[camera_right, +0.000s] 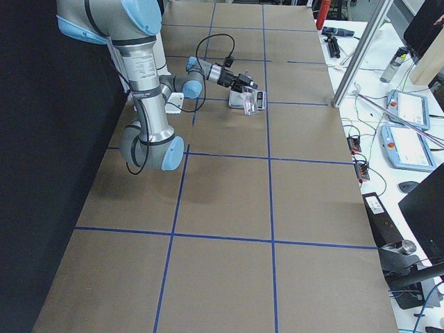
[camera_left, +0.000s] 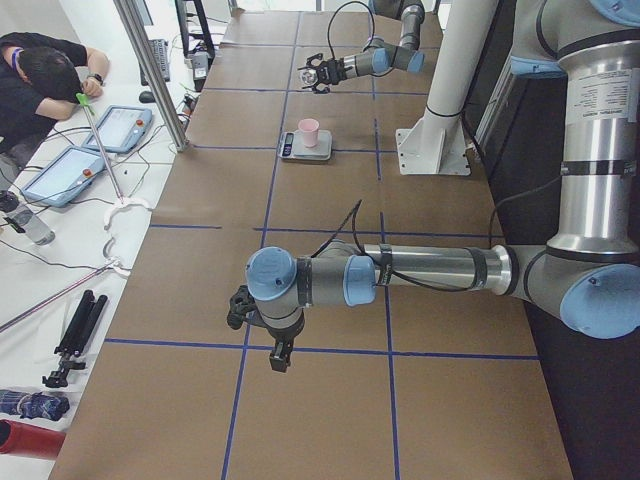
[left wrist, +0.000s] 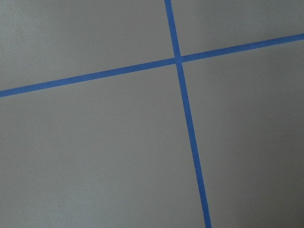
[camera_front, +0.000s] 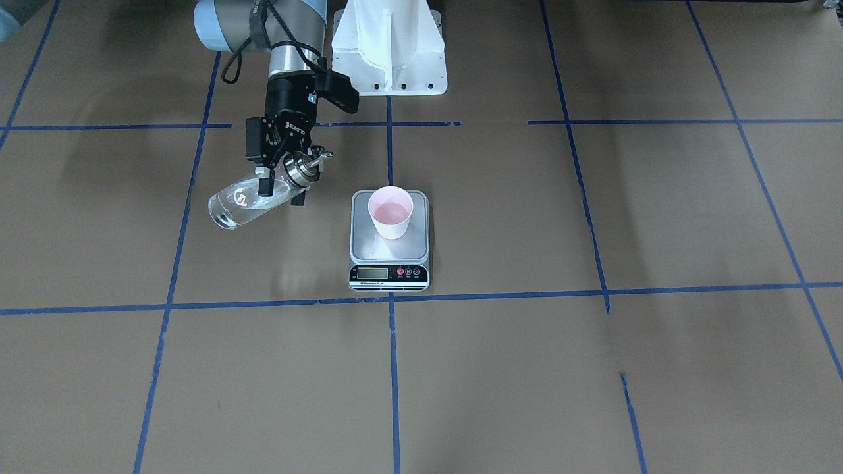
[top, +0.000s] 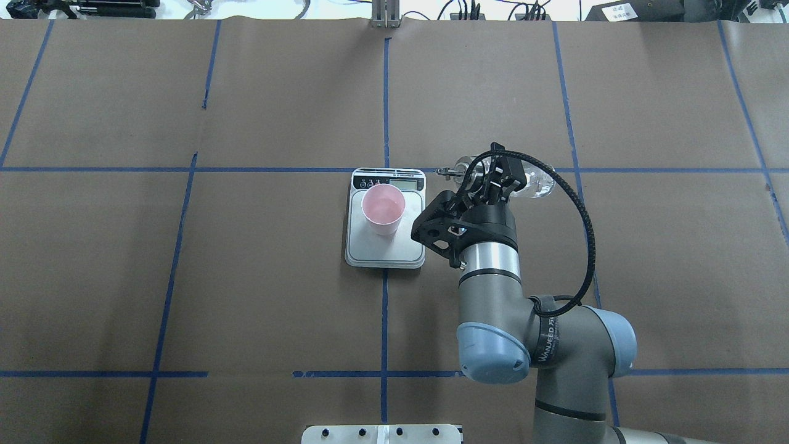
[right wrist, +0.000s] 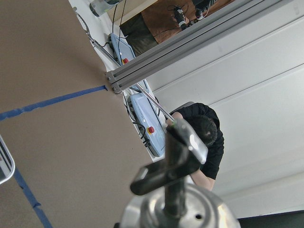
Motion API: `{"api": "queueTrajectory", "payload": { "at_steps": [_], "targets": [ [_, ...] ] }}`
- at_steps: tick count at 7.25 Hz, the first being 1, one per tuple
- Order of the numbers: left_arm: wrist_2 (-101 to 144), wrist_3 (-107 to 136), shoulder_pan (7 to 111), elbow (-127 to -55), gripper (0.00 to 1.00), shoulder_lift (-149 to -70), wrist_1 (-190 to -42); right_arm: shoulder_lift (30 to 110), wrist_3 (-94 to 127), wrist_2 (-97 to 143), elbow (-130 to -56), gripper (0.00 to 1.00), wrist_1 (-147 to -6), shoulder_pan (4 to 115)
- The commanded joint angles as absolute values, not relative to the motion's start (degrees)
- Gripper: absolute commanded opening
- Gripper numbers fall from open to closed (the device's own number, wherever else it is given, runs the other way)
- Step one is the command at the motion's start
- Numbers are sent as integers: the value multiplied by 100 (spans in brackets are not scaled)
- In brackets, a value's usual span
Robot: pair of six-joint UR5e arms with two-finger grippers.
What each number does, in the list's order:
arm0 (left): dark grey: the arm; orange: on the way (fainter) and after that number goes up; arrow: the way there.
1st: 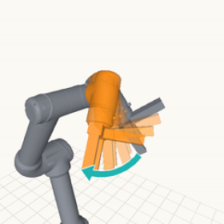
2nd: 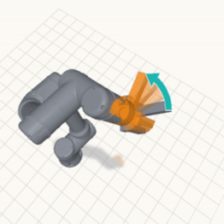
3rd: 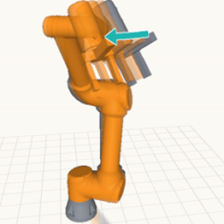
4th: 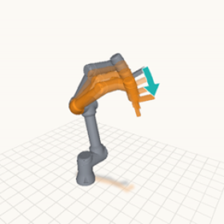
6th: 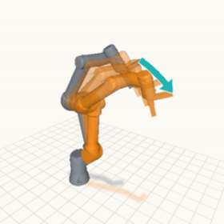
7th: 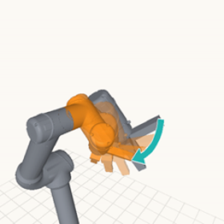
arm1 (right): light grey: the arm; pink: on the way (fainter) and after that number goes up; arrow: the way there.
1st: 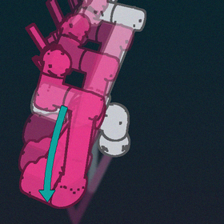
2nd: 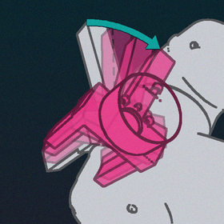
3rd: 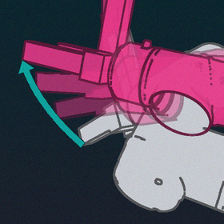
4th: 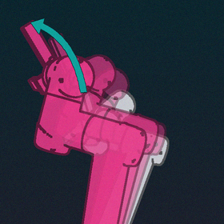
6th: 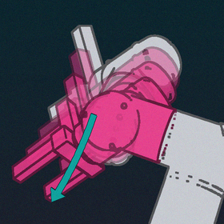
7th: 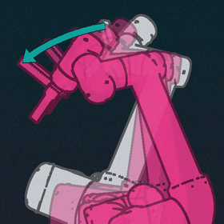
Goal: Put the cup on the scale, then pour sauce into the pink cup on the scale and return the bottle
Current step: 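Move the bottle with the right gripper over the pink cup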
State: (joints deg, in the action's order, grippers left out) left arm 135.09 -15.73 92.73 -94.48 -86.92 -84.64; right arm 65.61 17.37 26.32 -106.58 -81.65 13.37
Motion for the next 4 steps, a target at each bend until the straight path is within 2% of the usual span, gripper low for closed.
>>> {"api": "queueTrajectory", "payload": {
  "at_steps": [1,4],
  "targets": [
    [13509,-1573,9290,-9448,100,-8684,-8455,6347,1547,2453,-10172,0,-8191,1274],
    [13509,-1573,9290,-9448,100,-8684,-8438,6013,1292,2408,-9993,0,-8794,1283]
  ]
}}
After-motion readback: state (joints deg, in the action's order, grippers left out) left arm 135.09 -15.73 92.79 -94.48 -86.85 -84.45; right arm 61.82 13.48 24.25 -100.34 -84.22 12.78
